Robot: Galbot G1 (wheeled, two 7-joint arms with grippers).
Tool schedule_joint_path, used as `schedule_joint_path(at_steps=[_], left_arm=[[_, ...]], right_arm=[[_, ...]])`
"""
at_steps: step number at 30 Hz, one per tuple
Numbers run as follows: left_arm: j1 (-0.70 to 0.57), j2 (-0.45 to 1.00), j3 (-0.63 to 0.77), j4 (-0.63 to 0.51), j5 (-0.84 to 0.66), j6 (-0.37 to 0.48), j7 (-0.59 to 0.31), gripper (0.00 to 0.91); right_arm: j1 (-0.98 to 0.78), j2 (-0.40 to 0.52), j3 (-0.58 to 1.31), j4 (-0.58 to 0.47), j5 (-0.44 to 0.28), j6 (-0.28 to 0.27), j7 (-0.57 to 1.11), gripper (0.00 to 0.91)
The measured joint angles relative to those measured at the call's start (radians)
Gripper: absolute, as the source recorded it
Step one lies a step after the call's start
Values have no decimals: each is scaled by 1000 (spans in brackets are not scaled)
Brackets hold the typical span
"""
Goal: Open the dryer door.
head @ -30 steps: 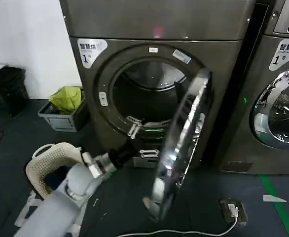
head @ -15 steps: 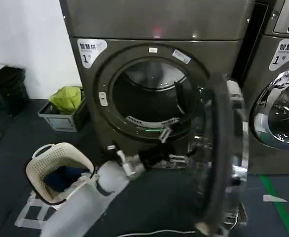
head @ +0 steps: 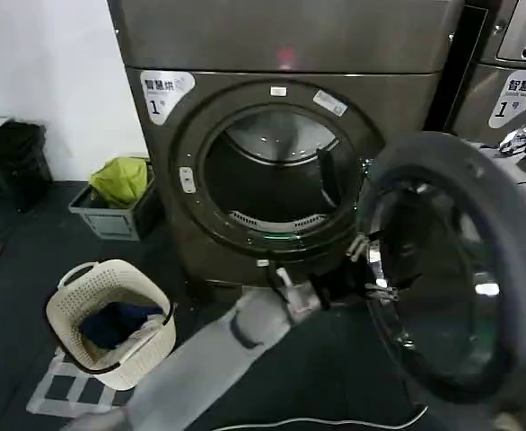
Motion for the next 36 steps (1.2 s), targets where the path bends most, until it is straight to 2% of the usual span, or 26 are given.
schedule_joint_path(at_steps=[5, 8, 13, 22, 26, 31, 36], left_arm=[[-34, -65, 33, 69, 29, 13, -15, 907], [-54, -103, 48, 111, 52, 15, -19, 907], [-73, -165, 66, 169, 69, 52, -27, 907], [-84, -219, 83, 224, 65, 95, -50, 907], [-83, -218, 87, 190, -9, 183, -50, 907], [-62, -217, 85, 66, -81, 279, -75, 907], [-31, -70, 70, -120, -159, 395, -124, 907]], right_arm=[[8, 0, 38, -3, -30, -52, 58, 907], [20, 0, 63, -1, -73, -96, 113, 907], [21, 0, 104, 1, -131, -138, 167, 907], [16, -1, 148, -4, -131, -142, 190, 907], [28, -1, 140, -6, -132, -152, 189, 907], [26, 0, 120, -8, -102, -153, 180, 907], [22, 0, 105, 2, -49, -149, 159, 907]])
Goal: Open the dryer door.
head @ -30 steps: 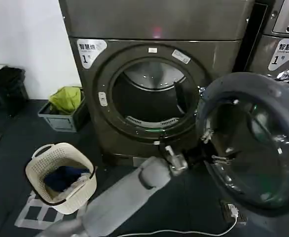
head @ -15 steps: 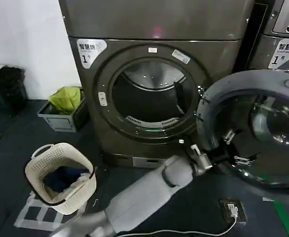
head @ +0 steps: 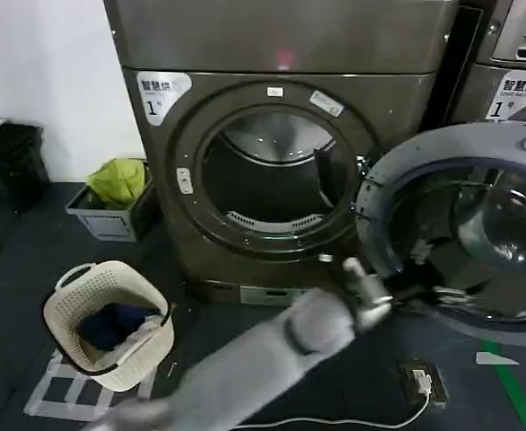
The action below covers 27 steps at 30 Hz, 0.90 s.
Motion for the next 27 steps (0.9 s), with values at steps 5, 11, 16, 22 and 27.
schedule_joint_path(at_steps=[5, 11, 16, 22, 27], left_arm=[[43, 198, -34, -190, -60, 118, -23, 907], [105, 408, -105, -369, -153, 244, -79, 907], [168, 566, -207, -464, -277, 345, -167, 907], [261, 715, -392, -499, -421, 485, -269, 907], [350, 812, -537, -492, -542, 585, -380, 907]], right_arm=[[-7, 0, -23, 10, 22, 6, -8, 907], [-2, 0, -49, 20, 23, 6, -19, 907], [6, 0, -77, 21, 22, 7, -23, 907], [12, 0, -109, 20, 45, 37, -38, 907], [15, 0, -130, 30, 71, 43, -46, 907]])
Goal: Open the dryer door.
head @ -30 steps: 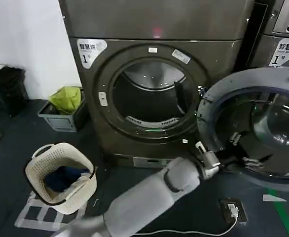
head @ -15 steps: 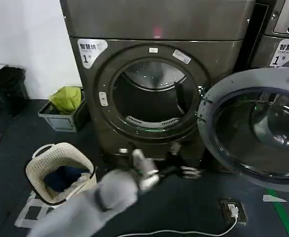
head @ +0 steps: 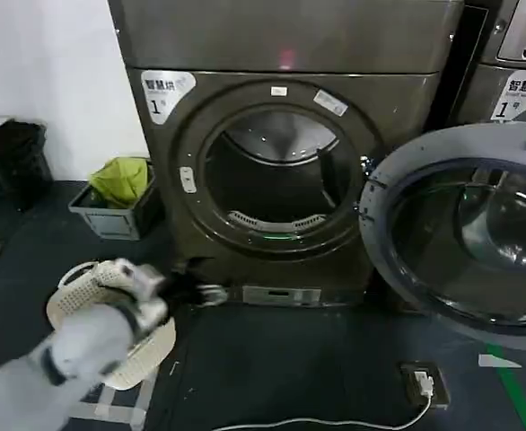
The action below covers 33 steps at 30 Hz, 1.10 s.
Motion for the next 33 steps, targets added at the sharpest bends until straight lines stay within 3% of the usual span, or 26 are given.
schedule_joint_path(at_steps=[8, 13, 19, 27, 33], left_arm=[[57, 127, -89, -2, -311, 0, -282, 907], [38, 201, -93, 17, -599, 0, -481, 907], [-12, 258, -77, 49, -927, -1, -654, 907], [-77, 273, -51, 99, -1259, -2, -798, 907], [-101, 265, -47, 127, -1306, -2, -820, 907]], right_arm=[[3, 0, -34, -7, 3, 37, -21, 907], [2, 0, -47, -9, 7, 43, -25, 907], [2, 0, -63, -14, 5, 55, -27, 907], [2, 0, -76, -22, 5, 76, -30, 907], [5, 0, -77, -22, 11, 73, -30, 907]])
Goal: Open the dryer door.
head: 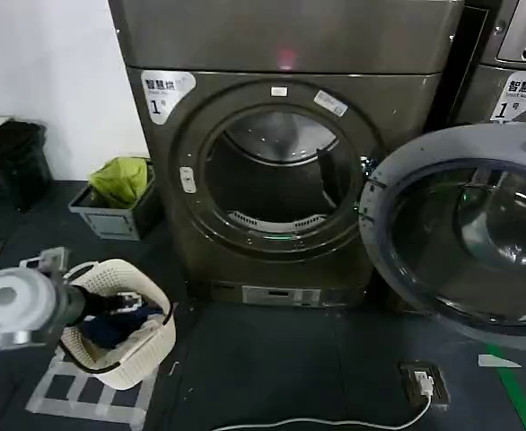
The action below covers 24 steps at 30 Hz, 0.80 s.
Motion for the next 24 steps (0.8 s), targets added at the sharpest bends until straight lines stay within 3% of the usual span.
schedule_joint_path(at_steps=[24], left_arm=[[-31, 0, -4, 120, -62, 0, -61, 907]], right_arm=[[0, 0, 1, -10, 1, 32, -5, 907]])
